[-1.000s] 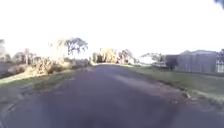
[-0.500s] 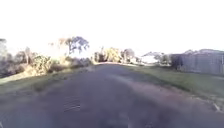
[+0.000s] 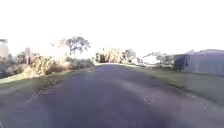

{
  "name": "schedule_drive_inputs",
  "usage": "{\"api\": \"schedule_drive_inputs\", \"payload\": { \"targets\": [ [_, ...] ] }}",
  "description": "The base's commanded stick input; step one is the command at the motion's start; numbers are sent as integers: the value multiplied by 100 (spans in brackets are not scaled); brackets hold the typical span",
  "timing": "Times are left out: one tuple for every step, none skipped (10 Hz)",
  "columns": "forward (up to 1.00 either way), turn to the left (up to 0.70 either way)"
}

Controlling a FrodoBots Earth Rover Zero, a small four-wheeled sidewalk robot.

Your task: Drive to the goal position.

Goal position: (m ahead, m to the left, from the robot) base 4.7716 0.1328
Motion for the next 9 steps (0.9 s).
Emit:
{"api": "schedule_drive_inputs", "payload": {
  "targets": [
    [100, -13],
    [100, -22],
    [100, -31],
    [100, -40],
    [100, -40],
    [100, -40],
    [100, 0],
    [100, 0],
    [100, 0]
  ]
}}
